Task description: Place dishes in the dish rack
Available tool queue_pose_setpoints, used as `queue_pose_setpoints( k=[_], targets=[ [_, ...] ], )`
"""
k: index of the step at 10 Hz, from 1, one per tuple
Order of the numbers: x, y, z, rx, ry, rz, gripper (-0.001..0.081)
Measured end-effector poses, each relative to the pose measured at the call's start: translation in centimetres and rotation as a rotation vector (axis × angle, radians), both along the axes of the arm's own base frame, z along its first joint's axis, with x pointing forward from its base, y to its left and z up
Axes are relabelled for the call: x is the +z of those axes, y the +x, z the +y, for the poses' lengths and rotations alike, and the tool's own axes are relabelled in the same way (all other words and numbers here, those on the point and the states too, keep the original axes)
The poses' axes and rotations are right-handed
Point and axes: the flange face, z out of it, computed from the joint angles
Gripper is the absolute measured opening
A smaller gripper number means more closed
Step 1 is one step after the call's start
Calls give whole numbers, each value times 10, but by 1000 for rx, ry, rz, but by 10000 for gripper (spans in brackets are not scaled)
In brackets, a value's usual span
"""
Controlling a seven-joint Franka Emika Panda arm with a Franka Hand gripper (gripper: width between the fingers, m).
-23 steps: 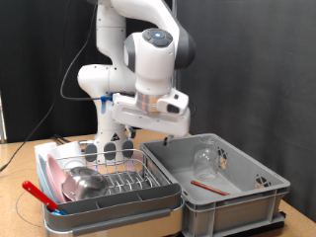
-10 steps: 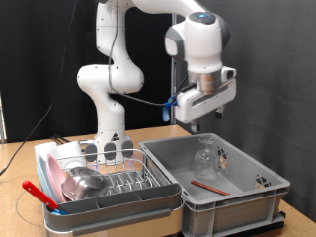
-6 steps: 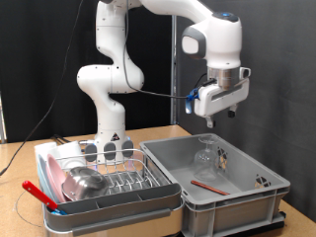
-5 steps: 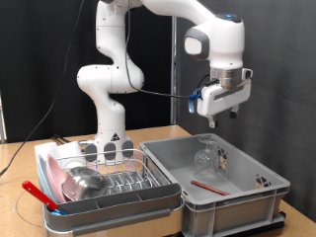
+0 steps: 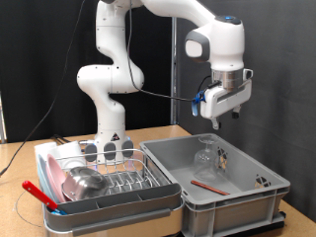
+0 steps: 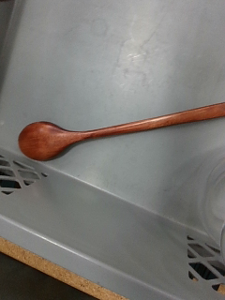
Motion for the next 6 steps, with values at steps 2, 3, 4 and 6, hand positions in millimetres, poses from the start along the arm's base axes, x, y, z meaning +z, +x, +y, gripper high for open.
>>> queue_pose_setpoints(
  k=[2,3,4,6],
  targets=[
    [-17,-2,-2,37,-39,-23,803],
    [-32,-2,-3,50,-67,-7,803],
    [-49,0,-5,56,-82,18,803],
    [-78,6,-5,53,-77,45,803]
  ],
)
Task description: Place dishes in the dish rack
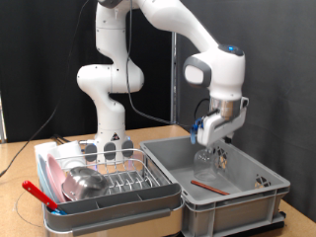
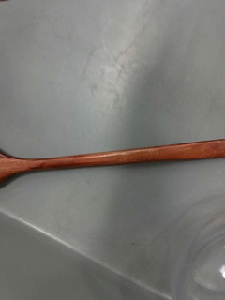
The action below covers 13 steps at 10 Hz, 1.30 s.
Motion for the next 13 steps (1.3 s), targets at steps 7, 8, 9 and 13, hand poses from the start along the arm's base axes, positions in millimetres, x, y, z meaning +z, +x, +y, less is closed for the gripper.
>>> queue_pose_setpoints(
  k=[7,8,9,13],
  targets=[
    [-90,21,-2,49,48,59,803],
    [-98,23,-3,54,48,65,803],
    [-106,26,-5,58,45,68,803],
    [-130,33,-9,60,26,86,803]
  ],
)
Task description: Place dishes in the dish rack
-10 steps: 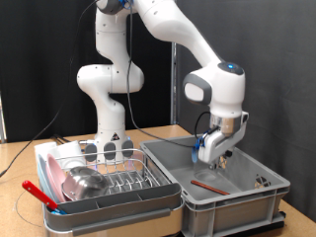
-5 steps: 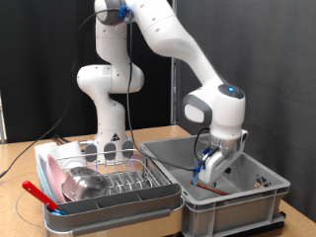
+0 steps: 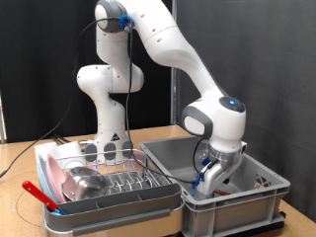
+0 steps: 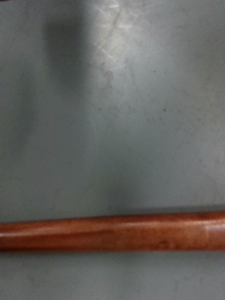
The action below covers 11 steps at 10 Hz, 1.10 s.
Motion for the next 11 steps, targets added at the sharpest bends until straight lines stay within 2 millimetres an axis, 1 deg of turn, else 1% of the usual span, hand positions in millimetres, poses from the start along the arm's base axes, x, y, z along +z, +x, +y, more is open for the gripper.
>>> queue_pose_setpoints(
  k=[4,7,10,11],
  targets=[
    [-19,-2,11,72,-36,1,803],
    [-22,-5,15,123,-79,-19,803],
    [-23,-5,13,97,-86,-19,803],
    [-23,-4,12,82,-89,-19,678]
  ],
)
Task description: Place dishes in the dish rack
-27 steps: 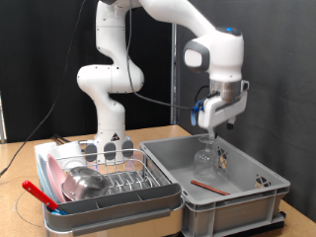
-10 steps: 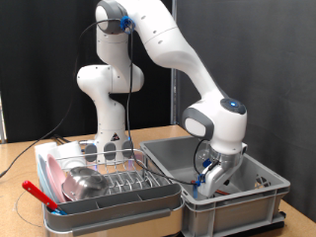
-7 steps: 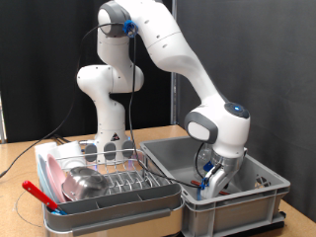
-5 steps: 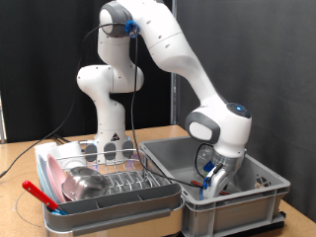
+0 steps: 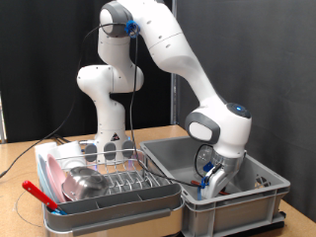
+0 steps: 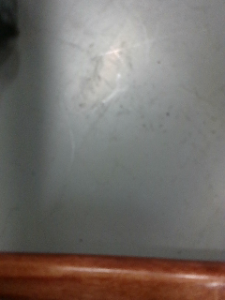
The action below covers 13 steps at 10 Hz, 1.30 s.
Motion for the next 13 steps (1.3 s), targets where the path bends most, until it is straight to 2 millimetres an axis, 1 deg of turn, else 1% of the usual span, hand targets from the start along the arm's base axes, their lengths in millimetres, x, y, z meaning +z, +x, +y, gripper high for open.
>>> queue_pose_setpoints(
  k=[1,2,3,4,5,6,9,10,11,13],
  targets=[
    [0,1,-1,-20,-3,-1,544],
    [-1,2,-2,-37,-5,-2,544],
    [-1,3,-3,-50,-6,-2,352],
    [-1,4,-3,-57,-5,-3,352],
    [-1,5,-3,-61,-4,-3,169],
    [-1,5,-3,-63,-3,-2,86],
    [1,7,-4,-76,17,-4,86],
    [4,9,-4,-75,47,-10,86],
    [12,13,-5,-70,82,-24,86],
    [39,16,-3,-43,125,-64,86]
  ],
)
